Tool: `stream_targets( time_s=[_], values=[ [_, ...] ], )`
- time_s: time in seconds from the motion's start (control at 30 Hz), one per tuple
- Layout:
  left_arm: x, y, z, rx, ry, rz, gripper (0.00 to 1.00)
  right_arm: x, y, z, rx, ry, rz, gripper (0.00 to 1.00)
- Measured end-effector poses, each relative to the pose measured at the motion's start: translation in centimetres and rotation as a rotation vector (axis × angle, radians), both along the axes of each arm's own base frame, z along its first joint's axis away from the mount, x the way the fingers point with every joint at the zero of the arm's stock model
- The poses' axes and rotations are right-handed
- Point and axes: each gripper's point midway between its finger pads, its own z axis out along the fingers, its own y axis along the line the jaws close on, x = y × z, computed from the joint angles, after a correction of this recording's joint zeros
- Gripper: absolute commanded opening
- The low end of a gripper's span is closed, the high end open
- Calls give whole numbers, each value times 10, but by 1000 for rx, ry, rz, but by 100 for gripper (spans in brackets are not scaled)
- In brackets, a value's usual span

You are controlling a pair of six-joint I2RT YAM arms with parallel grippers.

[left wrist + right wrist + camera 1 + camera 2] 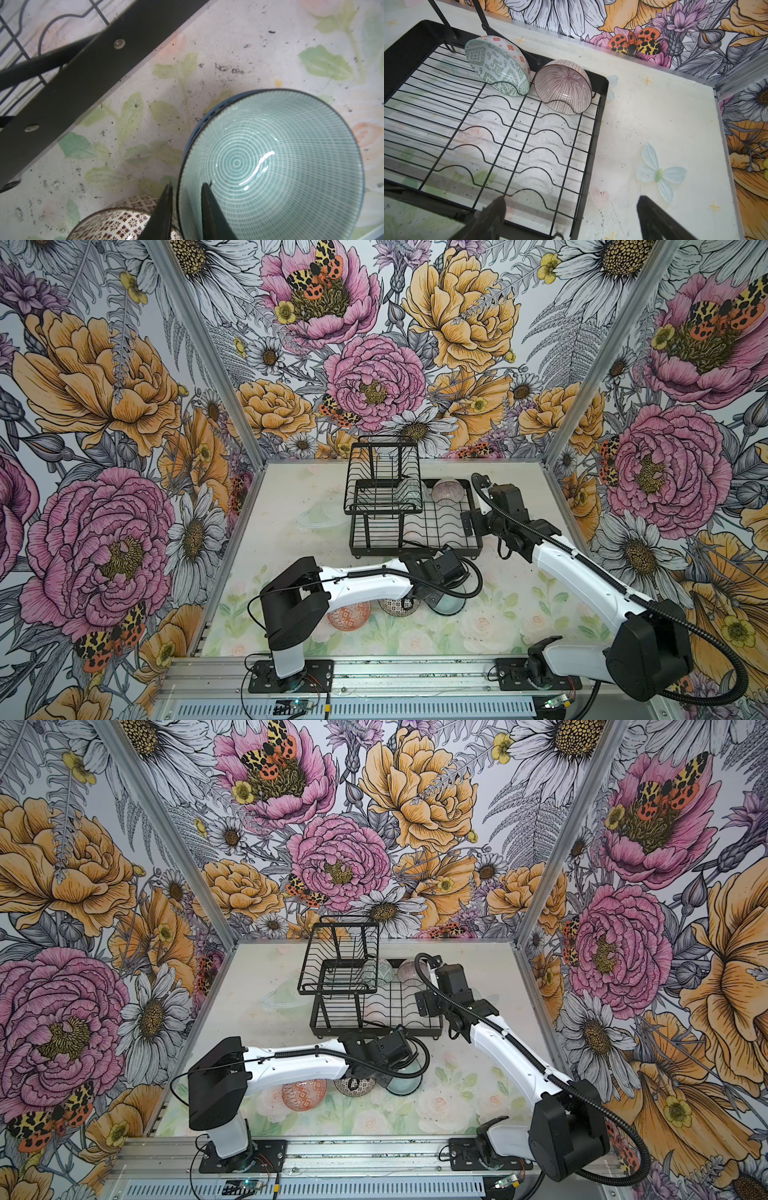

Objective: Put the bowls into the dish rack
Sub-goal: 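Lower the left gripper onto the teal-striped bowl rim and close, then tilt the teal-striped bowl up on edge with the left gripper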

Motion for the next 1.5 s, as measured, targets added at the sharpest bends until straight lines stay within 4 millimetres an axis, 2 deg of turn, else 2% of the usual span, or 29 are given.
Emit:
stream_targets(
  time_s=[0.23, 0.37, 0.67, 0.83, 1.1, 1.2, 1.33, 1.5],
  values=[
    [1, -5, 2, -33, 3, 13, 11, -1, 0, -1, 1, 2, 2, 99],
    [2, -8, 10, -65, -9, 18, 8, -1, 0, 1, 3, -3, 2, 99],
    [6, -3, 15, -70, -11, 33, 0, -2, 0, 3, 5, -7, 2, 100],
    [11, 5, 28, -100, -27, 44, 0, -3, -1, 10, 16, -26, 0, 100],
    [25, 16, 68, -257, -89, 83, 0, -9, -3, 28, 66, -62, -16, 99],
    [28, 25, 88, -342, -148, 99, 0, -18, -1, 45, 111, -97, -1, 99],
    [35, 44, 120, -441, -280, 153, 0, -35, 7, 78, 210, -166, 49, 100],
    [49, 62, 156, -543, -444, 247, 0, -58, 30, 103, 353, -182, 163, 99]
  ],
)
